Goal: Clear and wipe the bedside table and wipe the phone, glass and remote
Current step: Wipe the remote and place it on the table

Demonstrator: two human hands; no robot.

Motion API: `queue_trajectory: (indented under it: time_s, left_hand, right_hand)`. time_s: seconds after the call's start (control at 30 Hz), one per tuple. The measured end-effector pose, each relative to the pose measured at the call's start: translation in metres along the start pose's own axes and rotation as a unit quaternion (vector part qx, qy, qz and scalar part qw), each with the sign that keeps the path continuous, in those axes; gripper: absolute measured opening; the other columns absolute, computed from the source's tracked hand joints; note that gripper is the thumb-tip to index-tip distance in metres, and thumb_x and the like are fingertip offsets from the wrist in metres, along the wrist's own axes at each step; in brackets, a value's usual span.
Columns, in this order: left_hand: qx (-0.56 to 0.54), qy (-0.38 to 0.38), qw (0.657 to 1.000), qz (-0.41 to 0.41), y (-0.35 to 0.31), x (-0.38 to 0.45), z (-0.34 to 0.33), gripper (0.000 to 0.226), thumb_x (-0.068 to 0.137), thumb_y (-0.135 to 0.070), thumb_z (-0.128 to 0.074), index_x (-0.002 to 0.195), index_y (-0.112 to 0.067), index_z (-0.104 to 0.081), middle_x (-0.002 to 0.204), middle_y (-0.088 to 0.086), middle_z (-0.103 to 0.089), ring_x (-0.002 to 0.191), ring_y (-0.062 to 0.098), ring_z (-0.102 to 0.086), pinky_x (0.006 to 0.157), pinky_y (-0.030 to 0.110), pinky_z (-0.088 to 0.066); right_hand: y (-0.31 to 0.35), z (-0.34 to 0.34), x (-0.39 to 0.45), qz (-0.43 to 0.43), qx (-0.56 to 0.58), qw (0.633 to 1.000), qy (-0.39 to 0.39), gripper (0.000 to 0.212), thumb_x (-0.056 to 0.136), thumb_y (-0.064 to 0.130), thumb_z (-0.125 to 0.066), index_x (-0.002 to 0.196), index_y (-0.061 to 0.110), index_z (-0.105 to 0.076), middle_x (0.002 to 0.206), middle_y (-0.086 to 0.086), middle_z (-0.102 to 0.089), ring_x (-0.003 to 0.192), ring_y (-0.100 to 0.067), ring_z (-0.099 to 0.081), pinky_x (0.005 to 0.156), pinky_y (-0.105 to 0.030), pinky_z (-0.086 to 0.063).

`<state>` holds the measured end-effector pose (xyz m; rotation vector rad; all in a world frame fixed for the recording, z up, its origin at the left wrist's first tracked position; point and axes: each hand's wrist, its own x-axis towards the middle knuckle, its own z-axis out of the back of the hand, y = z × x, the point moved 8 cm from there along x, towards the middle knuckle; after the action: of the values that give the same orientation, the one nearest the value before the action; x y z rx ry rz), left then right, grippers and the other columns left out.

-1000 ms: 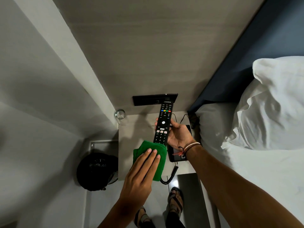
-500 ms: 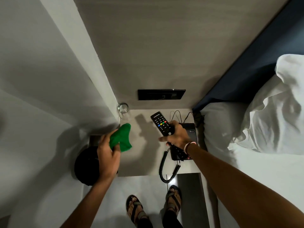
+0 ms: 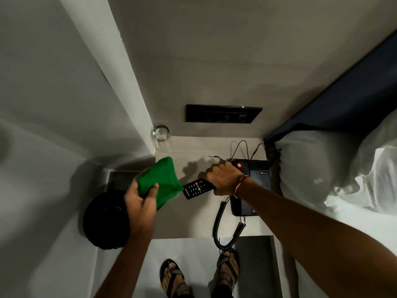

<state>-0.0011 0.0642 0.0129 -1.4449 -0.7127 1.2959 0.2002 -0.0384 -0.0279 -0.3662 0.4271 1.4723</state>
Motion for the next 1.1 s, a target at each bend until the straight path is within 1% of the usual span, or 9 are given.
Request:
queue_trajectory:
  time_s: [0.1, 0.3, 0.5, 0.6, 0.7, 0.77, 0.87, 1.0, 1.1]
  left_hand:
    - [-0.057, -0.021, 0.998, 0.028, 0.022, 0.006, 0.009, 0.040, 0.088, 0.007, -0.063, 0.102, -0.030, -0.071, 0.095, -0.007, -0.077, 0.092, 0.017, -0.073, 0.074, 0.028, -0.061]
    - [-0.123, -0.053, 0.988, 0.076, 0.066, 0.013, 0.014, 0.036, 0.089, 0.008, -0.061, 0.122, -0.006, -0.063, 0.114, 0.016, -0.068, 0.115, 0.042, -0.063, 0.102, 0.061, -0.049]
    - [-0.171, -0.086, 0.974, 0.118, 0.084, 0.011, 0.022, 0.040, 0.090, 0.010, -0.058, 0.125, -0.010, -0.059, 0.106, 0.006, -0.068, 0.121, 0.043, -0.059, 0.102, 0.059, -0.048]
    - [-0.177, -0.094, 0.972, 0.123, 0.090, 0.011, 0.025, 0.039, 0.090, 0.010, -0.058, 0.121, -0.012, -0.061, 0.107, 0.006, -0.068, 0.121, 0.044, -0.058, 0.103, 0.063, -0.046]
    - [-0.171, -0.092, 0.972, 0.131, 0.094, 0.010, 0.025, 0.038, 0.090, 0.011, -0.058, 0.107, -0.022, -0.066, 0.107, 0.004, -0.069, 0.121, 0.044, -0.059, 0.101, 0.064, -0.046]
    - [-0.170, -0.090, 0.972, 0.134, 0.096, 0.010, 0.024, 0.038, 0.089, 0.011, -0.059, 0.104, -0.024, -0.066, 0.107, 0.004, -0.069, 0.120, 0.044, -0.059, 0.101, 0.067, -0.045]
    - [-0.161, -0.081, 0.974, 0.136, 0.102, 0.013, 0.022, 0.038, 0.088, 0.011, -0.060, 0.101, -0.023, -0.067, 0.104, 0.004, -0.070, 0.120, 0.045, -0.059, 0.100, 0.067, -0.045]
    - [-0.138, -0.034, 0.980, 0.141, 0.106, 0.021, 0.018, 0.035, 0.088, 0.011, -0.060, 0.110, -0.015, -0.065, 0.103, 0.007, -0.070, 0.112, 0.041, -0.063, 0.088, 0.053, -0.056]
    - [-0.127, -0.005, 0.980, 0.151, 0.110, 0.027, 0.020, 0.036, 0.086, 0.010, -0.061, 0.112, -0.014, -0.064, 0.108, 0.013, -0.068, 0.108, 0.038, -0.064, 0.084, 0.046, -0.057]
  right_hand:
    - [0.009, -0.011, 0.018, 0.076, -0.075, 0.994, 0.015, 0.049, 0.083, 0.018, -0.066, 0.131, 0.023, -0.057, 0.122, -0.003, -0.057, 0.113, -0.023, -0.054, 0.099, -0.039, -0.041]
    - [0.037, -0.038, 0.045, 0.179, -0.169, 0.969, 0.016, 0.038, 0.087, 0.007, -0.060, 0.122, 0.020, -0.062, 0.122, 0.001, -0.063, 0.120, -0.024, -0.056, 0.112, -0.043, -0.033]
    - [0.054, -0.057, 0.053, 0.259, -0.219, 0.941, -0.008, 0.039, 0.090, 0.005, -0.047, 0.119, 0.027, -0.060, 0.123, 0.004, -0.065, 0.126, -0.023, -0.054, 0.116, -0.040, -0.029]
    - [0.062, -0.048, 0.049, 0.291, -0.203, 0.932, -0.068, 0.038, 0.080, 0.009, -0.060, 0.107, 0.033, -0.070, 0.117, 0.003, -0.069, 0.107, -0.015, -0.067, 0.101, -0.029, -0.048]
    - [0.067, -0.031, 0.042, 0.319, -0.132, 0.921, -0.180, 0.029, 0.069, 0.002, -0.061, 0.088, 0.018, -0.078, 0.098, -0.008, -0.074, 0.086, -0.021, -0.073, 0.081, -0.029, -0.058]
    - [0.067, -0.028, 0.042, 0.315, -0.126, 0.916, -0.212, 0.025, 0.073, 0.001, -0.063, 0.087, 0.015, -0.078, 0.099, -0.009, -0.074, 0.090, -0.023, -0.073, 0.084, -0.030, -0.058]
    - [0.065, -0.036, 0.045, 0.307, -0.116, 0.926, -0.189, 0.021, 0.077, 0.007, -0.073, 0.092, 0.020, -0.077, 0.104, -0.004, -0.074, 0.096, -0.020, -0.071, 0.090, -0.030, -0.056]
    - [0.055, -0.042, 0.045, 0.251, -0.077, 0.952, -0.155, 0.051, 0.082, 0.003, -0.058, 0.131, 0.016, -0.062, 0.122, -0.008, -0.065, 0.112, -0.026, -0.062, 0.103, -0.040, -0.047]
    - [0.036, -0.047, 0.045, 0.117, 0.068, 0.986, -0.101, 0.065, 0.079, 0.003, -0.060, 0.142, 0.010, -0.047, 0.137, -0.013, -0.053, 0.122, -0.031, -0.052, 0.109, -0.040, -0.041]
